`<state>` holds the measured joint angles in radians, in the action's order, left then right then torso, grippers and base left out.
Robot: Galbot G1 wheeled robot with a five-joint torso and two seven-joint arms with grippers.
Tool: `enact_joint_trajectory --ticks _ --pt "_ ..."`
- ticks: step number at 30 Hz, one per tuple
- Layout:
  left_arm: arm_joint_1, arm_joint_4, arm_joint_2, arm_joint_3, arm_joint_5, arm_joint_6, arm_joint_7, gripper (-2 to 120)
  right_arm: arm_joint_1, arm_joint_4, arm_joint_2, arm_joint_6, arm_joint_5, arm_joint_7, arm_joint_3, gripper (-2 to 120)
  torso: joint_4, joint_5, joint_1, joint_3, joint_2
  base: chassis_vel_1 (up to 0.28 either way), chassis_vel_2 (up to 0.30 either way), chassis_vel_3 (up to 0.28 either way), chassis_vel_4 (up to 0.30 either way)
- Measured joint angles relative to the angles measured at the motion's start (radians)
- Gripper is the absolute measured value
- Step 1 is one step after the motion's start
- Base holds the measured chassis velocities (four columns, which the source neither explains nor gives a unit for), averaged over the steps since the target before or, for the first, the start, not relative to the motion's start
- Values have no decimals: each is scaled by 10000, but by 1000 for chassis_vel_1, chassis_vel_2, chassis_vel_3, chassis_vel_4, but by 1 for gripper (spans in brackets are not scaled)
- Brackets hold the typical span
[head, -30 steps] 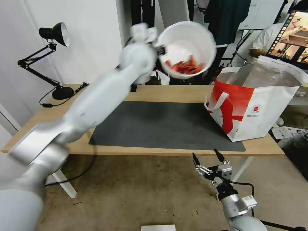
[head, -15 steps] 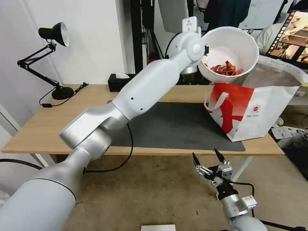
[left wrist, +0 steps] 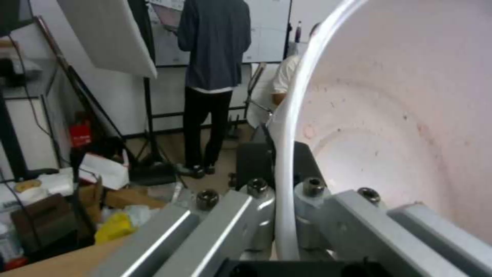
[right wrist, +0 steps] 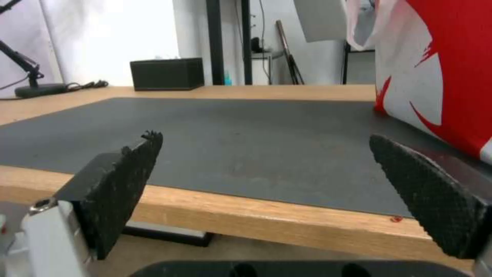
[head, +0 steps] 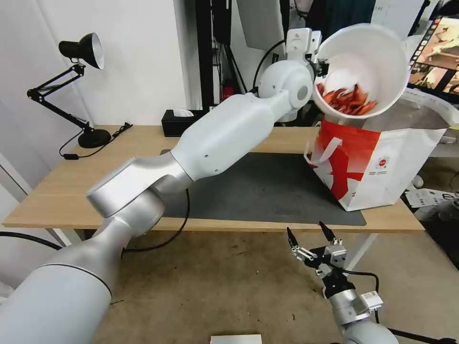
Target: Pick up the trash from the table and place it into the takeout bag.
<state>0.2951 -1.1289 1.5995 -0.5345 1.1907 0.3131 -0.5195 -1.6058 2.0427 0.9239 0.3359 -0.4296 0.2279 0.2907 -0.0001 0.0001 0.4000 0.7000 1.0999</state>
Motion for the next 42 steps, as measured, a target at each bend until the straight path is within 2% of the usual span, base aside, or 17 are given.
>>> enact_joint_trajectory --ticks 2,4,6,7,11,16,21,26,35,42 --pt "33 52 0 -45 -16 22 -116 0 0 0 0 0 0 0 0 100 0 0 0 0 0 0 0 0 0" --pt "159 264 -2 -221 -78 450 -650 0 0 0 0 0 0 0 0 100 1 0 -2 -1 0 0 0 0 0" --pt "184 321 -5 -286 -150 593 -755 0 0 0 0 0 0 0 0 100 1 -1 -1 0 0 0 0 0 0" --pt "210 382 -13 -366 -271 899 -961 0 -1 0 0 0 0 0 0 100 1 -1 0 0 1 0 0 0 0" --pt "186 333 -26 -465 -733 1353 -1090 0 0 0 -1 -1 0 0 0 100 1 -1 -1 -1 1 0 0 0 0" --pt "80 150 -36 -640 -1601 1418 -583 0 0 0 0 0 0 0 0 100 1 -1 0 0 0 0 0 0 0" --pt "61 -294 -40 -1068 -2810 1249 322 0 0 1 0 0 0 0 0 100 0 -1 -1 -1 1 0 0 0 0" --pt "219 -277 -41 -1583 -3838 1163 699 0 0 1 0 0 0 0 0 100 0 -1 0 0 0 0 0 0 0" --pt "473 -187 -48 -2006 -4801 1323 1219 0 0 0 0 0 0 0 0 100 1 0 0 0 1 0 0 0 0" --pt "548 -184 -48 -2236 -5052 757 2065 0 0 0 0 0 0 0 0 100 0 -1 -1 0 1 0 0 0 0"
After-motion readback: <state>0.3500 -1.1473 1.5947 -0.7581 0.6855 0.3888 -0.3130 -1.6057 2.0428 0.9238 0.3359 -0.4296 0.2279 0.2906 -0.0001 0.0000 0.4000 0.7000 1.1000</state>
